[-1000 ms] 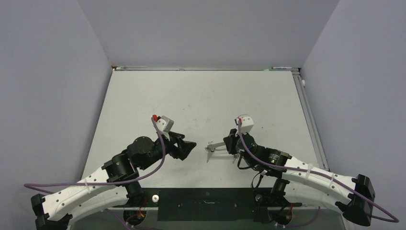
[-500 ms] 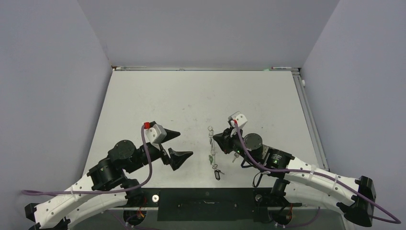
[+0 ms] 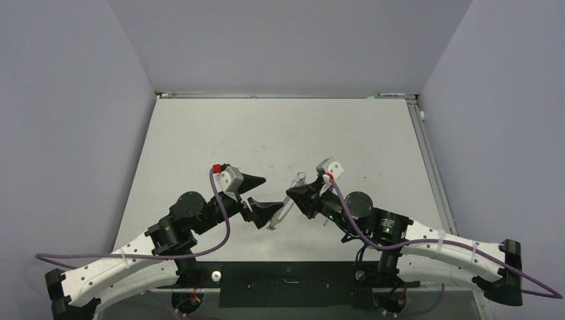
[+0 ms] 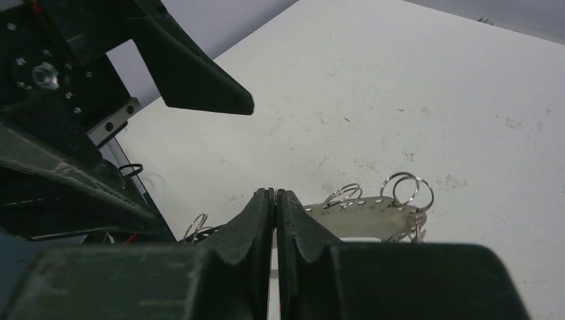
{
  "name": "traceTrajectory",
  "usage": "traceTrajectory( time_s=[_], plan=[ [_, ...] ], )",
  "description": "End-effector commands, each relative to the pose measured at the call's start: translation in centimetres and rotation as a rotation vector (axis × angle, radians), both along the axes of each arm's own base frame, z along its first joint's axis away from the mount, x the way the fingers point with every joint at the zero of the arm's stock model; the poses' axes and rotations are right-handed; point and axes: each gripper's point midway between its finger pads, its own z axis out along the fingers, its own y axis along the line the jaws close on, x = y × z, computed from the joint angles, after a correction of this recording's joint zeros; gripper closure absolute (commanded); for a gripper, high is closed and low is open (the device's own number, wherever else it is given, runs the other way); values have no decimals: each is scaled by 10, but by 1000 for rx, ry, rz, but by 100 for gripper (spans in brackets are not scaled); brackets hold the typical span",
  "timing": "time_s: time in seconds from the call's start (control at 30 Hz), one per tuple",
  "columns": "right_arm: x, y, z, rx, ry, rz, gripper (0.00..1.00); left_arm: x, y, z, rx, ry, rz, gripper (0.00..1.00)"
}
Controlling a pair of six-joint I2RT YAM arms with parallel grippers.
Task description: Put the keys on the keyring
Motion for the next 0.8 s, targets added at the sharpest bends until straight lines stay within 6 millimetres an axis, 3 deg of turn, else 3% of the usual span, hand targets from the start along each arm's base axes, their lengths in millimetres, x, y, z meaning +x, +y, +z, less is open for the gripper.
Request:
traceTrajectory(
  time_s=[0.0,0.07,0.3,0.57,0.77],
  plan=[
    [-5,1,54,120,-85,5,95,4,-7,21,-136,-34,8,3],
    [-9,0,59,131,-90,18,95,2,-10,17,-119,-46,-10,0],
    [-26,-5,76,192,-85,89,95,-20,-20,12,-150,-85,-147,17],
    [-50,0,86,214,-92,223,95,-25,-31,12,-133,-134,-209,35],
    [-63,4,87,218,-86,301,95,-30,-35,16,-149,-152,-247,53]
  ],
)
